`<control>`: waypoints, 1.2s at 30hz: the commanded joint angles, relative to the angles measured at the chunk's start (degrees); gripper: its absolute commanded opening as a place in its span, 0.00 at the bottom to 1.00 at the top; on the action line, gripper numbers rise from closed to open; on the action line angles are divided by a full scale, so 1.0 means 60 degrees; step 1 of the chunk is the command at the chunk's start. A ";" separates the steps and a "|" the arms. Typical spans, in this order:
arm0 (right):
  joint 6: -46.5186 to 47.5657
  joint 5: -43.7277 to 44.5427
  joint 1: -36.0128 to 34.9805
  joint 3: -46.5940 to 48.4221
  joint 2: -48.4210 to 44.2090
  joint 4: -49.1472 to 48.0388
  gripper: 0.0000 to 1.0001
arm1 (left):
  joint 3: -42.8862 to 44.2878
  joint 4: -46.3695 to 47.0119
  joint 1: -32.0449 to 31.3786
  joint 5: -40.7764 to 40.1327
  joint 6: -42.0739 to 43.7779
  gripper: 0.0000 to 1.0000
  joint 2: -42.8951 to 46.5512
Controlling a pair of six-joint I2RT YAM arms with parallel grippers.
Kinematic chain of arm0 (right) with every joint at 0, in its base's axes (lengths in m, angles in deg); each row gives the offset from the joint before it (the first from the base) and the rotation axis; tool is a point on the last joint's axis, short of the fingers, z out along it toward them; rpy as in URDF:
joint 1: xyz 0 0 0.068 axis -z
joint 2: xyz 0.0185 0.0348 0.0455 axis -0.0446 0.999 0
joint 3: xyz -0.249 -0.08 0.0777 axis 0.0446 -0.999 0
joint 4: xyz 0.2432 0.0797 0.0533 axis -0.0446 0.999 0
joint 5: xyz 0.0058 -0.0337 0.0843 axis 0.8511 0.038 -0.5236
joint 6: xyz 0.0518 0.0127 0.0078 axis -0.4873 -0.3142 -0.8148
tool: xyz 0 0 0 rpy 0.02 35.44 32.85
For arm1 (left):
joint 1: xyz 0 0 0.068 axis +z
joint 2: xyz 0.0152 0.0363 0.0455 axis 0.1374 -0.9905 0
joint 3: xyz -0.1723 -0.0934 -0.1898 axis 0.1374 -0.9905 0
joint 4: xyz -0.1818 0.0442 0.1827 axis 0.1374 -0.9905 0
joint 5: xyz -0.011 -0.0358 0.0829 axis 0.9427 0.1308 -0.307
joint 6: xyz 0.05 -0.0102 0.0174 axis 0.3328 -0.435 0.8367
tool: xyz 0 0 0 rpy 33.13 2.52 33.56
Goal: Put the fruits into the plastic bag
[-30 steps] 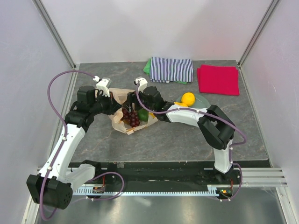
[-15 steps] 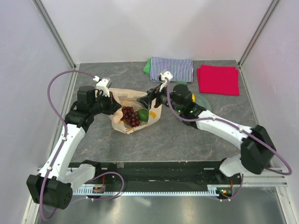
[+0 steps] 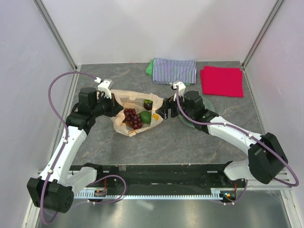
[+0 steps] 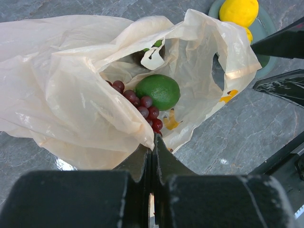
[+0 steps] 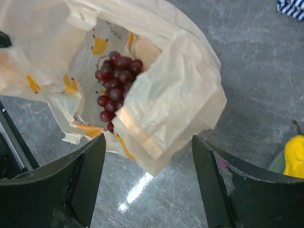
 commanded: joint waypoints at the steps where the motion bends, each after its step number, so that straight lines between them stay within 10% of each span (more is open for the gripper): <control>1: -0.0298 -0.0756 0.0178 -0.0221 0.0023 -0.0398 0.80 | -0.0009 0.0087 0.0047 -0.0268 0.0080 0.01 0.0017; 8: -0.0722 -0.1765 0.0339 -0.0529 0.0535 -0.1611 0.74 | -0.0009 0.0102 0.0047 -0.0239 0.0066 0.02 -0.0071; 15: -0.1045 -0.3026 0.0691 0.0142 0.0932 -0.1820 0.00 | 0.0064 0.0204 0.0062 0.0068 -0.0080 0.02 -0.0202; 26: 0.0346 -0.1972 0.0794 0.5196 -0.0269 0.0876 0.00 | 0.4354 0.0893 0.2404 0.3407 -0.2906 0.02 -0.1433; 36: 0.0434 -0.1372 0.0808 0.4584 -0.0329 0.0993 0.00 | 0.3949 0.0952 0.3622 0.5504 -0.3172 0.02 -0.2591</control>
